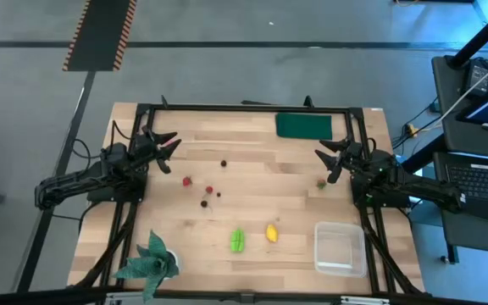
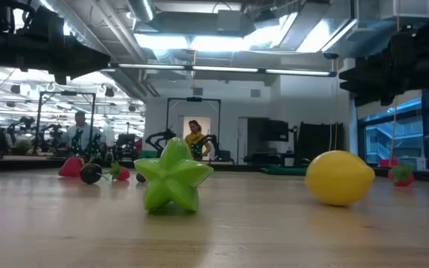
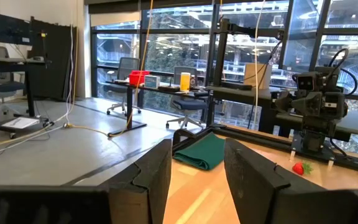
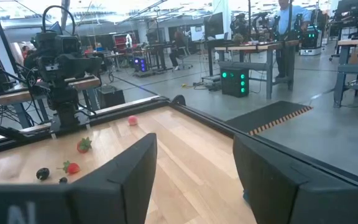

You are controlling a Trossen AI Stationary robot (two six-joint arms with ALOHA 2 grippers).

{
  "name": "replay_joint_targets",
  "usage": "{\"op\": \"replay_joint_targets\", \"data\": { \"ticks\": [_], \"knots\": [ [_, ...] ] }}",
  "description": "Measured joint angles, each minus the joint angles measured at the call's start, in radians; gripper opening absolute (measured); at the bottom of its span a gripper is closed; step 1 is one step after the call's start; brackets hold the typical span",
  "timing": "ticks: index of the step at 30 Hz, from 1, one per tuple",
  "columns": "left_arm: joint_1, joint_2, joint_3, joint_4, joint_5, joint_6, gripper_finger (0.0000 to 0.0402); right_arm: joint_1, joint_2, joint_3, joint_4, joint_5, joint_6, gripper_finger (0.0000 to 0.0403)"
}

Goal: Pick and placing Produce into tupperware

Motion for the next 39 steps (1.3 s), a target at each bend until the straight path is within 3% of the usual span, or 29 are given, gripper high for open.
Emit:
{"op": "replay_joint_targets", "data": {
  "ticks": [39],
  "knots": [
    [0.000,0.000,-0.001,0.000,0.000,0.000,0.0140,0.000,0.000,0.000,0.002,0.000,-0.022,0.0214]
  ]
}}
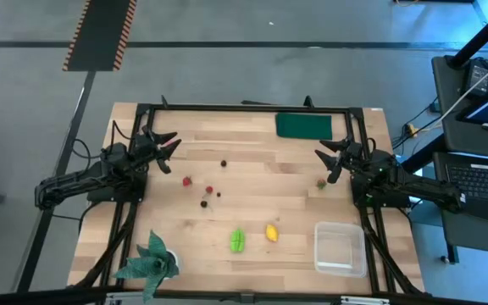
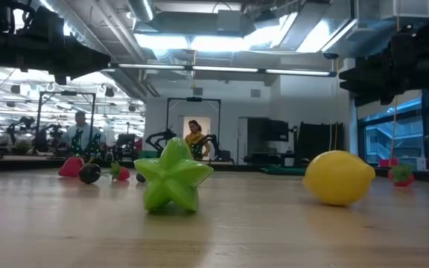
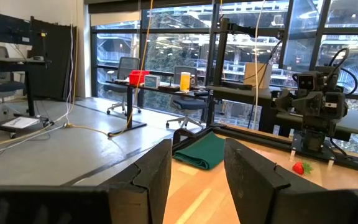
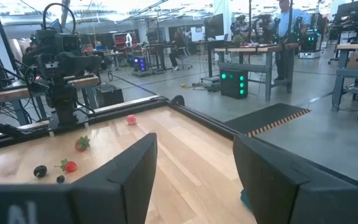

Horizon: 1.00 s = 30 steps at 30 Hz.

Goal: Pick and placing Produce into tupperware

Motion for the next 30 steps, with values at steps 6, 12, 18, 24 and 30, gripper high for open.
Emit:
{"op": "replay_joint_targets", "data": {
  "ticks": [6,12,18,24,30],
  "knots": [
    [0.000,0.000,0.000,0.000,0.000,0.000,0.0140,0.000,0.000,0.000,0.007,0.000,-0.001,0.0214],
    [0.000,0.000,0.000,0.000,0.000,0.000,0.0140,0.000,0.000,0.000,0.008,0.000,0.021,0.0214],
    [0.000,0.000,0.000,0.000,0.000,0.000,0.0140,0.000,0.000,0.000,0.008,-0.001,0.027,0.0221],
    [0.000,0.000,0.000,0.000,0.000,0.000,0.0140,0.000,0.000,0.000,0.008,-0.006,0.051,0.0291],
    [0.000,0.000,0.000,0.000,0.000,0.000,0.0140,0.001,0.000,0.000,0.008,-0.073,0.216,0.0351]
  ]
}}
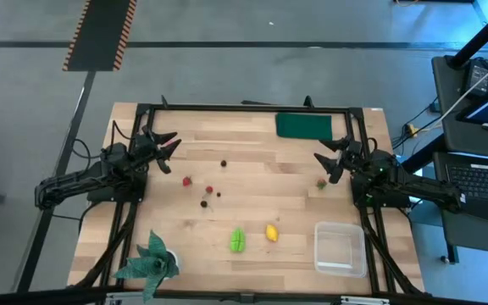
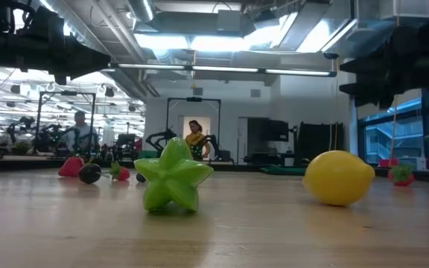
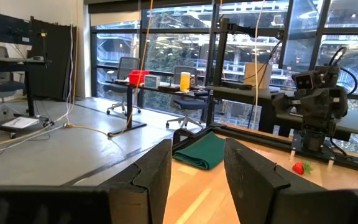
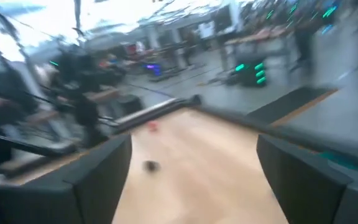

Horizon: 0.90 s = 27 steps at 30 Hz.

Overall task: Pick and placing Produce into tupperware
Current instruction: Put the right red strawberry into the transparent bin

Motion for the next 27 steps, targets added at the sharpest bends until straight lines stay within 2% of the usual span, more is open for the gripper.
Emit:
{"op": "replay_joint_targets", "data": {
  "ticks": [5,12,16,21,27],
  "knots": [
    [0.000,0.000,0.000,0.000,0.000,-0.007,0.0140,0.000,0.000,0.004,0.043,-0.140,0.081,0.0356],
    [0.000,0.000,0.001,0.007,0.000,-0.007,0.0140,0.000,0.001,0.128,0.056,-0.147,0.037,0.0354],
    [0.000,0.000,0.001,0.008,0.000,-0.007,0.0140,0.000,0.001,0.180,0.055,-0.210,0.022,0.0354],
    [0.000,0.000,0.001,0.007,0.000,-0.007,0.0140,0.000,0.001,0.200,0.054,-0.252,0.073,0.0354],
    [0.000,0.000,0.001,0.007,0.000,-0.007,0.0140,0.000,0.001,0.200,0.081,-0.222,0.158,0.0354]
  ]
}}
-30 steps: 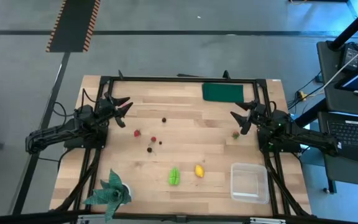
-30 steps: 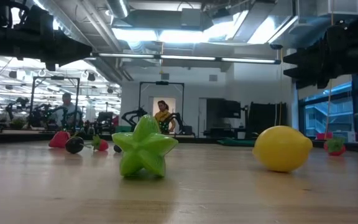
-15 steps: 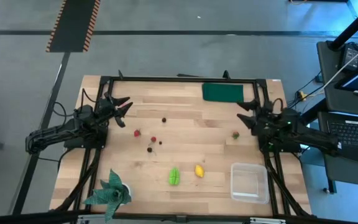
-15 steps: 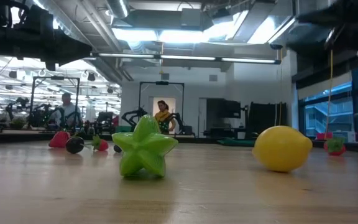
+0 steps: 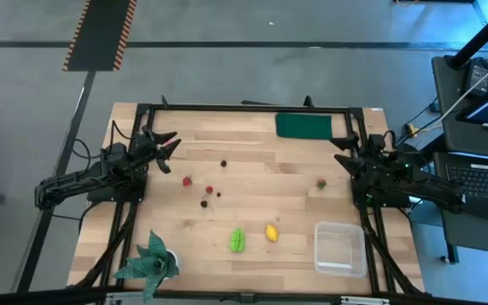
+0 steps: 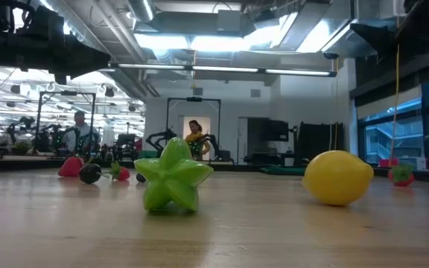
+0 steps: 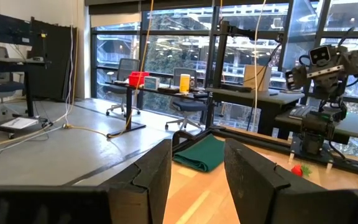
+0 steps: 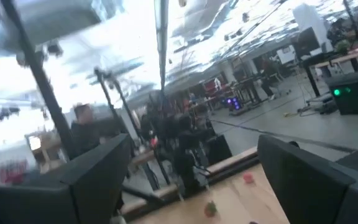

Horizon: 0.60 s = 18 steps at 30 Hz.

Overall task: Pick and placing Produce into tupperware
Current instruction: Put the right red strawberry into the transparent bin

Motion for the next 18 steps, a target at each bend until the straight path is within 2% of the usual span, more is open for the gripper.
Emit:
{"op": "replay_joint_targets", "data": {
  "ticks": [3,6,10,18],
  "knots": [
    [0.000,0.000,0.000,0.000,0.000,0.000,0.0140,0.000,0.002,0.014,0.026,0.016,0.016,0.0354],
    [0.000,0.000,0.000,0.000,0.000,0.000,0.0140,0.000,0.034,0.078,-0.046,0.028,0.008,0.0354],
    [0.000,0.000,0.000,0.000,0.000,0.000,0.0140,0.000,0.151,0.219,-0.288,0.054,-0.034,0.0354],
    [0.000,0.000,0.000,0.000,0.000,0.000,0.0140,0.000,0.503,0.552,-0.826,0.138,-0.015,0.0354]
  ]
}}
